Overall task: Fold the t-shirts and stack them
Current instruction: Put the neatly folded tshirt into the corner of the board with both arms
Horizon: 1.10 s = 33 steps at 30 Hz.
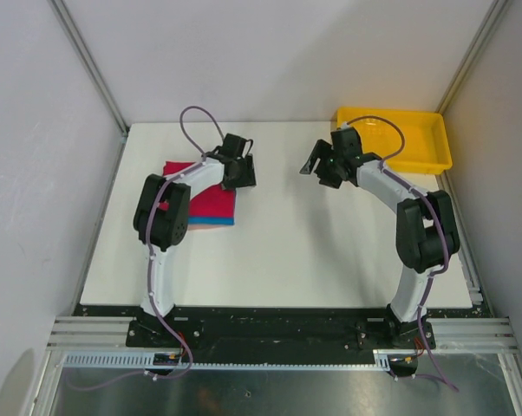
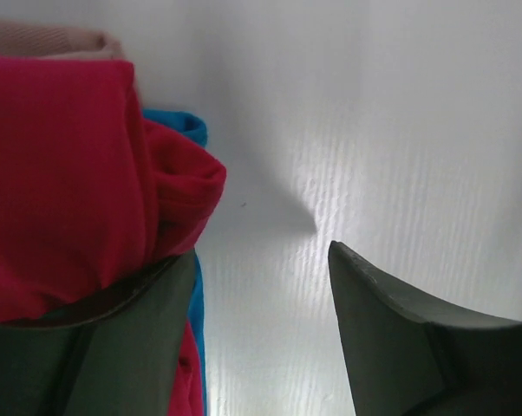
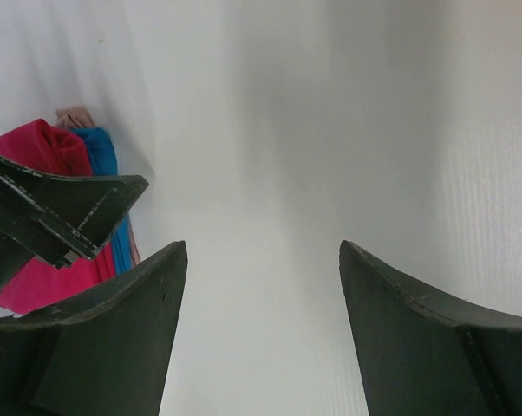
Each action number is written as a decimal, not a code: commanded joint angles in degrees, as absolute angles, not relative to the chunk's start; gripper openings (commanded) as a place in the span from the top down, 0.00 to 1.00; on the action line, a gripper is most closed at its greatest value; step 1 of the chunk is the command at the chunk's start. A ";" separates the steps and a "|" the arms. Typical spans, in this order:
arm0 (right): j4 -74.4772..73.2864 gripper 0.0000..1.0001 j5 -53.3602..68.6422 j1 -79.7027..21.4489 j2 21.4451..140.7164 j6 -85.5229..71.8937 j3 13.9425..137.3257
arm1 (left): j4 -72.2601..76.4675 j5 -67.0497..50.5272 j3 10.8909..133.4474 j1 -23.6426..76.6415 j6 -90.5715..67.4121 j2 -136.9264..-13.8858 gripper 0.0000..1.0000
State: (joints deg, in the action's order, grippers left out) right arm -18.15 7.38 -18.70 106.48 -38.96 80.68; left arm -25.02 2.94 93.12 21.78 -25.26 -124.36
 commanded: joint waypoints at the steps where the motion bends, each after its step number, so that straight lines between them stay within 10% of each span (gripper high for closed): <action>1: -17.02 0.25 6.74 -20.00 104.25 -38.40 80.32 | -26.76 11.17 86.48 20.18 -27.48 -118.96 0.31; 20: -14.37 0.25 8.64 -22.40 103.39 -39.15 77.29 | -25.84 13.97 61.70 8.87 -26.48 -98.93 0.31; 33: -14.21 0.26 8.54 -23.25 100.45 -38.75 74.41 | -25.82 12.46 73.46 6.10 -22.68 -108.18 0.31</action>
State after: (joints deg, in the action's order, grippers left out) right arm -15.57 8.51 -22.92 104.29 -39.00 74.94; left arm -27.20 10.44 68.27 6.94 -25.23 -105.80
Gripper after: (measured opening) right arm 0.744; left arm 0.691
